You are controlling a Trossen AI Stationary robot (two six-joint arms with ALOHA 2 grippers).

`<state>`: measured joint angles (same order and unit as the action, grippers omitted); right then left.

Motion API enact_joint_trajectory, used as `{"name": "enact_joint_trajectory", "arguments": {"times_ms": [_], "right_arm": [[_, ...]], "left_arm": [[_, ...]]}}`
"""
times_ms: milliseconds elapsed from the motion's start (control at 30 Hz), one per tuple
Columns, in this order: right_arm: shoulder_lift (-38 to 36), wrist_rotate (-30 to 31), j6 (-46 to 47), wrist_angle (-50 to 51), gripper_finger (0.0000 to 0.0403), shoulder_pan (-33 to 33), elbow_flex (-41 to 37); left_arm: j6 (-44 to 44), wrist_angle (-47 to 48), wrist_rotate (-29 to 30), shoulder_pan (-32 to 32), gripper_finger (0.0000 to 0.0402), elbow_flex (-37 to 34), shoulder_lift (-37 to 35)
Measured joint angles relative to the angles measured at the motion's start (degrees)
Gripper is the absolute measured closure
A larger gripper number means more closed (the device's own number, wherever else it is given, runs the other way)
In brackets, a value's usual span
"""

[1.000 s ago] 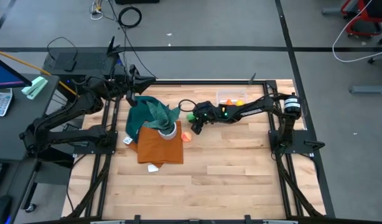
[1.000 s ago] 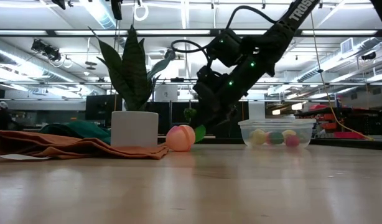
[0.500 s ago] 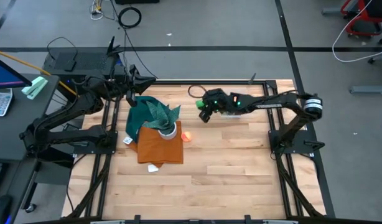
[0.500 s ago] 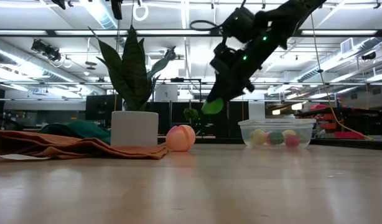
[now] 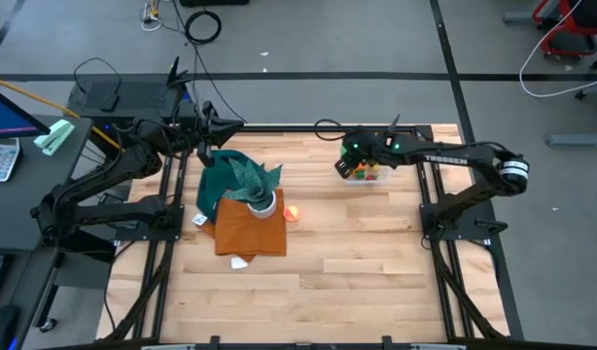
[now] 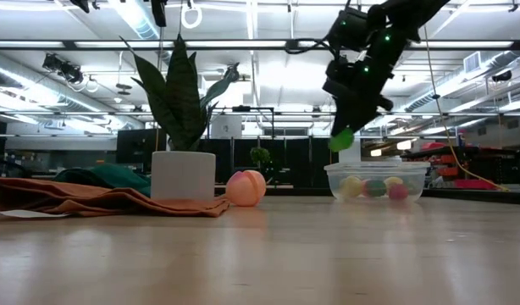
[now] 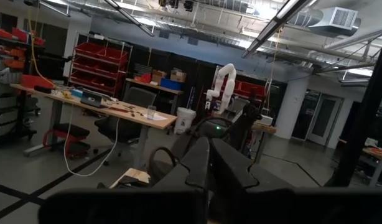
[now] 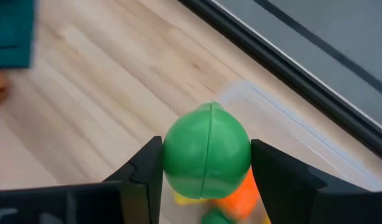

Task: Pick and placing Produce into tupperware
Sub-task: Put the avocado into the transparent bin

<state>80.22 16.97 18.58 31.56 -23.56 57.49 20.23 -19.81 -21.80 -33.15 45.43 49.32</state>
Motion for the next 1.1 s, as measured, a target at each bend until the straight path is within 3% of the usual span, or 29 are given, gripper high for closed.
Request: {"name": "enact_joint_trajectory", "arguments": {"times_ms": [367, 767, 1100], "right_arm": [[-0.2, 0.7, 12.9, 8.3, 0.0241, -6.6, 0.0], [3.0, -6.9, 15.0, 9.2, 0.0241, -12.5, 0.0], [8.6, -7.0, 14.8, 9.1, 0.0241, -12.7, 0.0]], "left_arm": [[0.1, 0.0, 0.0, 0.0, 0.0394, 0.0, 0.0], [0.1, 0.0, 0.0, 0.0, 0.038, 0.0, 0.0], [0.0, 0.0, 0.0, 0.0, 0.0394, 0.0, 0.0]]}}
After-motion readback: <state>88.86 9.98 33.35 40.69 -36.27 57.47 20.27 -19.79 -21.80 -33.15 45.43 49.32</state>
